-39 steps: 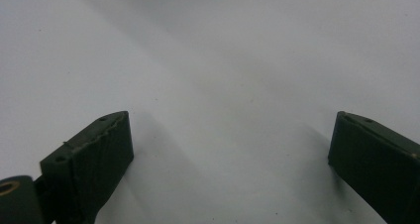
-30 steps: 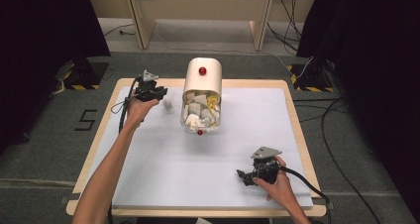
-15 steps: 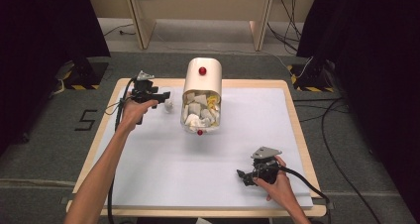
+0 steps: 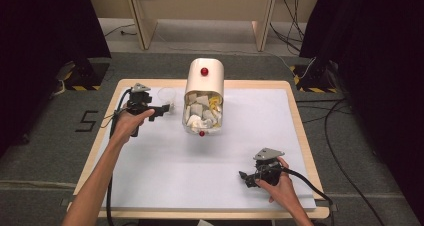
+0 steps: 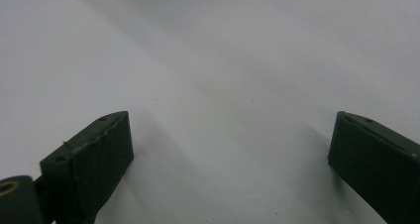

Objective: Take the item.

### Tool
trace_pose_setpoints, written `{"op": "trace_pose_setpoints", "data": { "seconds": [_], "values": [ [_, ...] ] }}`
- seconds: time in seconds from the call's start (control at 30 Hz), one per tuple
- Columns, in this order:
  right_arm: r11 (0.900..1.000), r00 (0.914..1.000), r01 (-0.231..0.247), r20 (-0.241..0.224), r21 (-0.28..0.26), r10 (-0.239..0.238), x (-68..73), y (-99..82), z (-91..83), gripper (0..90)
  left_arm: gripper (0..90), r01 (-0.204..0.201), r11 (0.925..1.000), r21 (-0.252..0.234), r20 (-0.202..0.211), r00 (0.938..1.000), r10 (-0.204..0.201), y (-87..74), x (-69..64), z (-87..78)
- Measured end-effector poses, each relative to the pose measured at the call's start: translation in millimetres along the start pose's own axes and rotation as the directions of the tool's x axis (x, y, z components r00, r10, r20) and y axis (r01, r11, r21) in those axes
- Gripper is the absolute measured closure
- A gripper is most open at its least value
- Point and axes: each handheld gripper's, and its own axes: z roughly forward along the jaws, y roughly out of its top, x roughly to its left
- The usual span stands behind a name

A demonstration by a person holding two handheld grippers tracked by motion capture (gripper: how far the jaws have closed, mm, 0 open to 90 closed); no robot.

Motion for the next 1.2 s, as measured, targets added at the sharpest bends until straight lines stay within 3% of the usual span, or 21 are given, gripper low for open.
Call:
{"op": "trace_pose_setpoints", "data": {
  "seconds": [0.63, 1.0, 1.2],
  "values": [
    [1.0, 1.0, 0.0, 0.0, 0.001, 0.0, 0.0, 0.0, 0.0, 3.9, 14.8, 0.021, 0.9984, -0.053, 0.025, 0.9995, -0.019, -45.0, -6.8, -33.7],
    [1.0, 1.0, -0.002, 0.0, -0.001, 0.002, 0.2, 0.0, 0.0, 4.0, 14.8, 0.018, 0.9977, -0.066, 0.029, 0.9994, -0.016, -64.6, -12.3, -41.3],
    [1.0, 1.0, -0.002, 0.0, -0.001, 0.002, 0.2, 0.0, 0.0, 3.9, 14.8, -0.004, 0.9984, -0.056, 0.023, 0.9997, 0.005, -75.2, -17.6, -42.7]
  ]
}}
